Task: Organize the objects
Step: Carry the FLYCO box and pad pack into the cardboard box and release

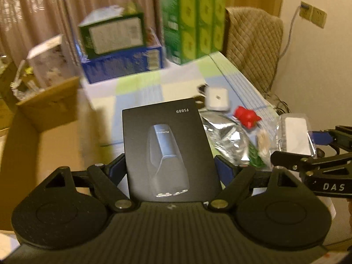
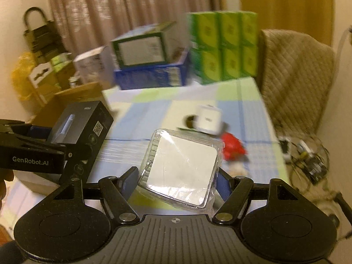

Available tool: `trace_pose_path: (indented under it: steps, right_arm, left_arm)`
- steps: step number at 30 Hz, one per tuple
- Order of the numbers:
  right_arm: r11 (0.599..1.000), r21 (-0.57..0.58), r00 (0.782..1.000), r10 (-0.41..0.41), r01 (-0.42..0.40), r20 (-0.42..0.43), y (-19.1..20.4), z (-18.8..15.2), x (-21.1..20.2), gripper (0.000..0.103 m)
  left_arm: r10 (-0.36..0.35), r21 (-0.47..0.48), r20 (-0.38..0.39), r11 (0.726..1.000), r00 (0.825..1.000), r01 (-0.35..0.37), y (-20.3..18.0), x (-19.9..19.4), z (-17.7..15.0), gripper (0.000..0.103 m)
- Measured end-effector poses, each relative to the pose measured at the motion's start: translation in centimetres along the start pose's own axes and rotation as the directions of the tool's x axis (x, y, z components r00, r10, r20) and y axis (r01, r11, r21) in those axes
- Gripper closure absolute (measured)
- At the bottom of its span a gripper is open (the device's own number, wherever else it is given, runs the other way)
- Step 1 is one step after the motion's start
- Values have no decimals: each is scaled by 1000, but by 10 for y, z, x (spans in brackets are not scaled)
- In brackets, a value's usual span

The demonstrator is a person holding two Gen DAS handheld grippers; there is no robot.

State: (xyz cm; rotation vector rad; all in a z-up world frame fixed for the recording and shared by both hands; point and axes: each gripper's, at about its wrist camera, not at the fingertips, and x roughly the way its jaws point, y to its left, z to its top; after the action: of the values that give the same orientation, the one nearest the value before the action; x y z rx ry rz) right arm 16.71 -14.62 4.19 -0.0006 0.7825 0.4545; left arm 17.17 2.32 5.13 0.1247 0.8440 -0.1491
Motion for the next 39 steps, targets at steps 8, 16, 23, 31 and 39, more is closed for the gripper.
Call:
trace_pose_path:
  steps: [8,16,23,31,39]
  right_arm:
    - [985,-115,991,130,-130,-8,91,28,16,34]
    - [953,-167,967,251,-253,-34,175,51,49,34]
    - [941,-175,957,278,-288,-77,206,57,83,34]
    - [944,-159,956,275,-289,-102,212,52,104,34]
    - [942,-163,954,278,-293,-113,216,52,109,34]
  left_arm:
    - [116,-23,34,993,993,-115,80,-54,-4,22]
    - [240,-70,-23,968,970,-241,177,-68,-20,22]
    - [237,-106,-62,964,970,-242,215,-45,-34,22]
    - [214,-147,-57,964,975,-220,227,-25,-41,14]
    - [236,-174,-29,956,971,-237,239,-37,-45,4]
